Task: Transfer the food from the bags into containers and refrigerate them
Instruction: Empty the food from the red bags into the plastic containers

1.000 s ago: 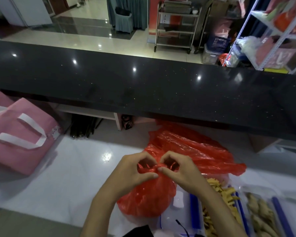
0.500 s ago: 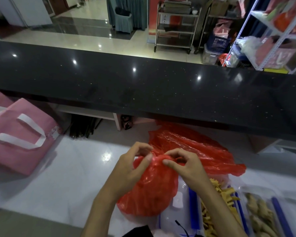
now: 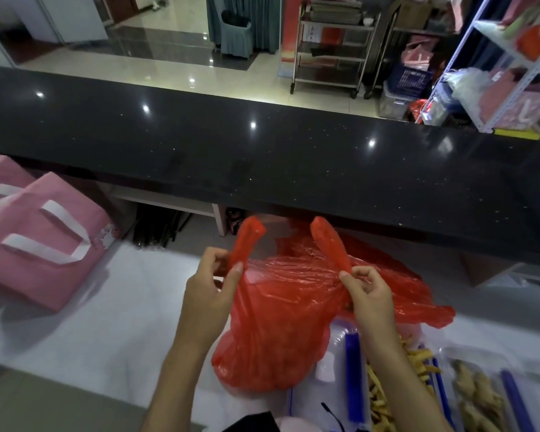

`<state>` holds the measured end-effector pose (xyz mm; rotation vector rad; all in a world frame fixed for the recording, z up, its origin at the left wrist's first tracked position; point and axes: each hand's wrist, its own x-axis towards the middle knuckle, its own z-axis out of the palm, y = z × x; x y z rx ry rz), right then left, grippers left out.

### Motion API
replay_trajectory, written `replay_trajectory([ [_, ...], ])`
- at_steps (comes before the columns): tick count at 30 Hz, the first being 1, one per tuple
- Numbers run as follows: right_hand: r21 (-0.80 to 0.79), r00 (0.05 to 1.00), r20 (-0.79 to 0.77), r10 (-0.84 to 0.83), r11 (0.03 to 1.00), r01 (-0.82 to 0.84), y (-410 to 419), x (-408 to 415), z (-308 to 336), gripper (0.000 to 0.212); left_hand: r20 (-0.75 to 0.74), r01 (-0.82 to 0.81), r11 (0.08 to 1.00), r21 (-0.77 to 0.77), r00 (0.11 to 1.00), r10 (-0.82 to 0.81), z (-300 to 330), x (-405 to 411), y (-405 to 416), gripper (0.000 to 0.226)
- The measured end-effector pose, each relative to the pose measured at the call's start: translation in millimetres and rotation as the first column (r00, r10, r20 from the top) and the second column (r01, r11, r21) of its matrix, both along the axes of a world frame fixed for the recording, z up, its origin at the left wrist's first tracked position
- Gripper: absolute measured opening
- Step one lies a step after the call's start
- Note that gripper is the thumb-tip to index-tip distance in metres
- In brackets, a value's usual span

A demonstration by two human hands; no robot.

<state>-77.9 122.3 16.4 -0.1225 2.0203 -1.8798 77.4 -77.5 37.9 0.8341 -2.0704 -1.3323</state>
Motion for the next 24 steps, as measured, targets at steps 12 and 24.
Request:
replay_trajectory([
  [12,-0.056,0.937,-0.217,0.272,0.955,-0.290,-29,27,9,0.014,0.121,0.337,0.837,0.432,0.897,-0.424,-29,-29,49,0.053],
  [24,0.252,0.708,-0.164,0.687,0.723,-0.643,-3,25,9,0.067,-0.122,0.145,0.812,0.566,0.988,-0.091,45,-20,38,0.021],
])
